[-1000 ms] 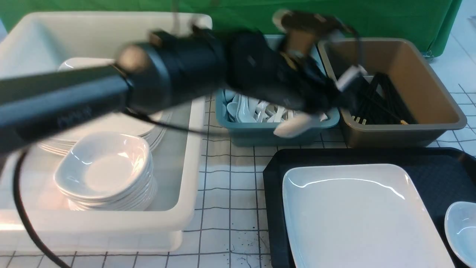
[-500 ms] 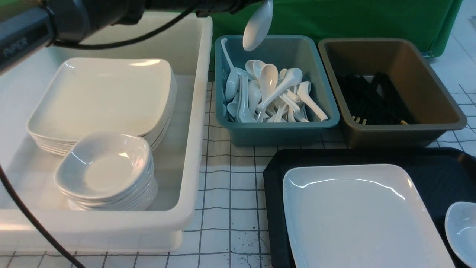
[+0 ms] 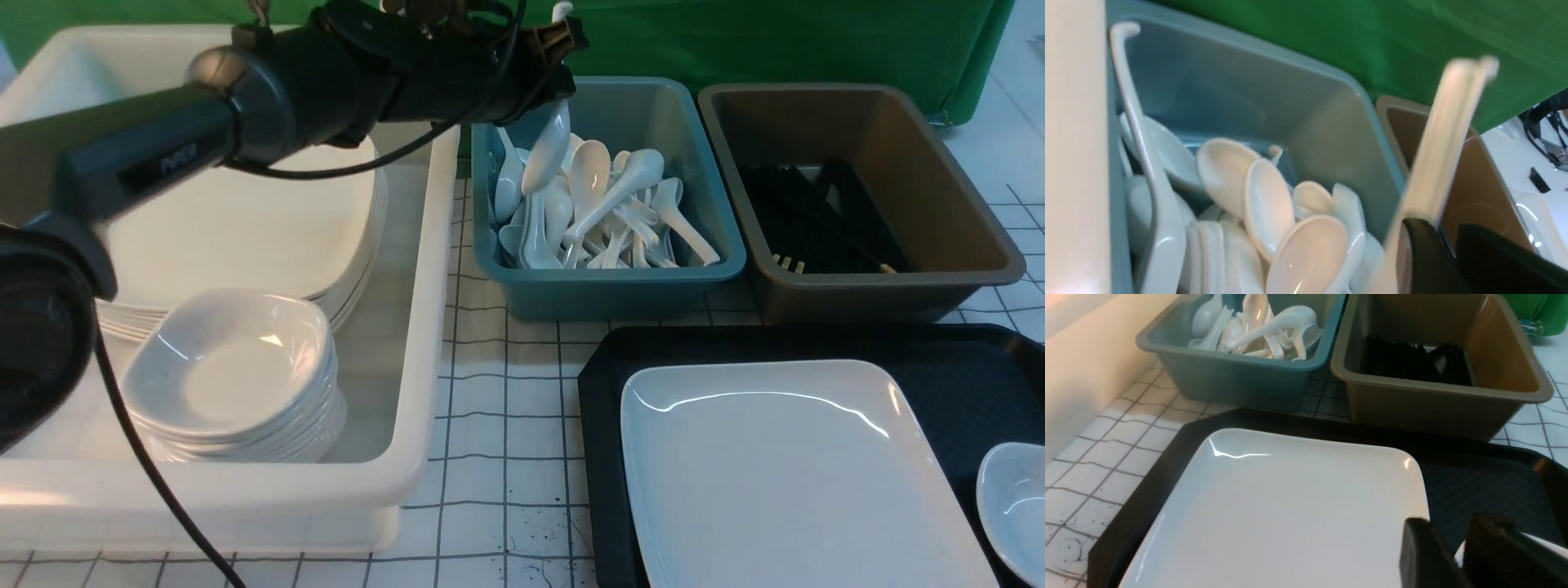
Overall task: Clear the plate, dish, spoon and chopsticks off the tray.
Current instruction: Use the left arm to put the soup spoon into the small storage box in the middle, then use the left arm to grab a plate from the dinner plate
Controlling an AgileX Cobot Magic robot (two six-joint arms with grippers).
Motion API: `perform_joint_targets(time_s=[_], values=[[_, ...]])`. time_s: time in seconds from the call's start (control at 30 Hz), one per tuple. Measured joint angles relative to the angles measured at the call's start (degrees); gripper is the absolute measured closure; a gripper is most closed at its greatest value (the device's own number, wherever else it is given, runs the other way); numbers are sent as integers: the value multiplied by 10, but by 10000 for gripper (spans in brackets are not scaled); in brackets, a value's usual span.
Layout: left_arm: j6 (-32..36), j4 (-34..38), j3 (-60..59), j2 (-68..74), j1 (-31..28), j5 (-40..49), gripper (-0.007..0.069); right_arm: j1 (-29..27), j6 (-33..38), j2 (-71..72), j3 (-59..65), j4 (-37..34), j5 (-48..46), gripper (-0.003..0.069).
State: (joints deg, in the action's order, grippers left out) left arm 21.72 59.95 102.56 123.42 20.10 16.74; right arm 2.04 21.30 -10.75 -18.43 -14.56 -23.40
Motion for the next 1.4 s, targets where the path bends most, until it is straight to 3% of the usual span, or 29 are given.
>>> perform_joint_targets(time_s=[0.1, 0.27, 0.4, 0.47, 0.63, 0.73, 0.83, 0.87, 1.0, 1.1, 1.4], values=[[-11, 0, 0, 6, 1, 14, 389, 0, 0, 0, 0, 0, 0, 431], [-23, 0, 6, 9, -6, 124, 229, 0, 0, 0, 0, -1, 0, 428], [-31, -1, 49, 10, -28, 260, 202, 0, 0, 0, 0, -1, 0, 426], [-46, -1, 76, 10, -38, 314, 216, 0, 0, 0, 0, -1, 0, 424], [-84, -5, 170, 10, -57, 458, 348, 0, 0, 0, 0, -1, 0, 421], [-91, -41, 242, -1, -58, 512, 512, 0, 0, 0, 0, -1, 0, 422], [-94, -97, 259, -36, -49, 523, 610, 0, 0, 0, 0, -1, -4, 422], [-95, -101, 259, -38, -49, 523, 613, 0, 0, 0, 0, -1, -4, 422], [-113, -235, 240, -108, -25, 525, 626, 0, 0, 0, 0, -1, -8, 421], [-126, -307, 160, -180, 0, 525, 626, 0, 0, 0, 0, -1, -9, 421], [-117, -305, -180, -310, 77, 506, 626, 0, 0, 0, 0, -1, -6, 421]])
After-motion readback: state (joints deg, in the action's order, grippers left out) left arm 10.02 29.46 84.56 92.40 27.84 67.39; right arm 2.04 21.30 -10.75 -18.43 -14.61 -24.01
